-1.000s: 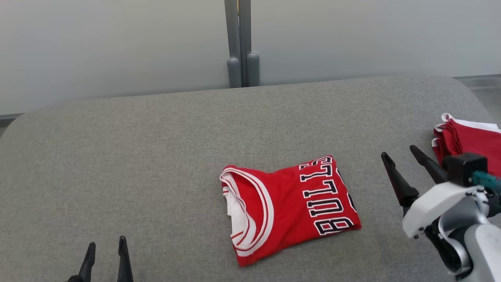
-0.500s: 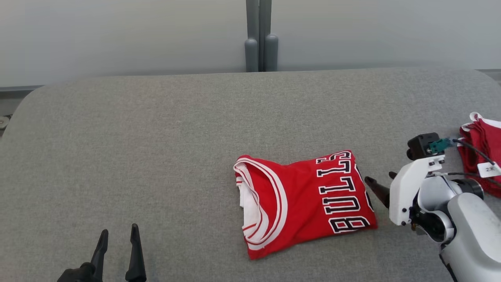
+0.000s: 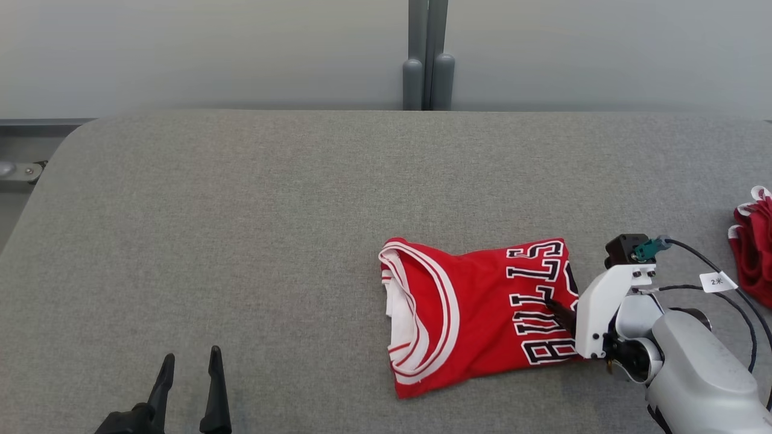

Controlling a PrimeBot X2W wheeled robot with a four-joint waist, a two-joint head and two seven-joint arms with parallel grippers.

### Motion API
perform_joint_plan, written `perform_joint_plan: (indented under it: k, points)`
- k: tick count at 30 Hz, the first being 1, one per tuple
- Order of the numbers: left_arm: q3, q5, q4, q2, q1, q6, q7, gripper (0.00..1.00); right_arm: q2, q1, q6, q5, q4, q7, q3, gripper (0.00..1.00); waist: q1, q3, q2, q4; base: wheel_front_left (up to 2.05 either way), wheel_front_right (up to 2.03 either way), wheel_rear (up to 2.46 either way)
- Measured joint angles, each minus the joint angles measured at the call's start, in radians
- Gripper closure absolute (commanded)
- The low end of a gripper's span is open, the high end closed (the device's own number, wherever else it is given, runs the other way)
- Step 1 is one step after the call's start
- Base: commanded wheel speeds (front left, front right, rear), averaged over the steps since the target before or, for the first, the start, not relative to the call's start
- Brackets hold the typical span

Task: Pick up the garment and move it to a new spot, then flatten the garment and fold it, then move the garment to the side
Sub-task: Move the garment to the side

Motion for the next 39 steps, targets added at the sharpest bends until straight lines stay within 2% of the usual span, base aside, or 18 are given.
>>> perform_joint_plan:
  k: [1,2,3,4,13,23,31,39]
  points:
    - [-0.002,0.000,0.001,0.000,-0.001,0.000,0.000,0.00,0.005,-0.006,0.000,0.013,0.011,-0.012,0.006,0.27,0.0000,0.000,0.0000,0.002,0.00,0.00,0.00]
    - [-0.004,0.000,0.001,0.000,-0.003,0.000,0.000,0.00,0.006,-0.012,0.000,0.024,0.020,-0.025,0.012,0.67,0.0000,0.001,0.0000,0.002,0.00,0.00,0.00]
    - [-0.005,0.000,0.001,0.000,-0.005,-0.001,0.000,0.00,0.007,-0.019,0.000,0.036,0.028,-0.039,0.017,0.96,0.0000,0.001,0.0000,0.002,0.00,0.00,0.00]
    - [-0.005,0.000,0.000,0.000,-0.006,-0.001,0.000,0.00,0.007,-0.025,0.000,0.049,0.035,-0.048,0.027,1.00,0.0000,0.002,0.0000,0.000,0.00,0.00,0.00]
    - [0.009,0.001,-0.010,0.000,0.008,-0.002,0.000,0.00,-0.007,-0.088,0.000,0.142,0.013,-0.111,0.153,1.00,0.0000,0.004,0.0000,-0.070,0.00,0.00,0.00]
    - [0.000,-0.001,-0.031,0.000,-0.021,0.000,0.000,0.00,-0.110,-0.218,0.001,0.193,-0.065,-0.137,0.263,1.00,0.0000,0.019,0.0000,-0.250,0.00,0.00,0.00]
    - [-0.021,0.001,-0.036,-0.001,-0.077,0.000,0.000,0.00,-0.191,-0.340,0.001,0.216,-0.100,-0.164,0.264,1.00,0.0000,0.053,0.0000,-0.392,0.00,0.00,0.00]
    - [-0.034,0.015,-0.016,-0.001,-0.097,-0.004,0.000,0.00,-0.234,-0.402,0.001,0.236,-0.098,-0.190,0.220,1.00,0.0000,0.125,0.0000,-0.438,0.00,0.00,0.00]
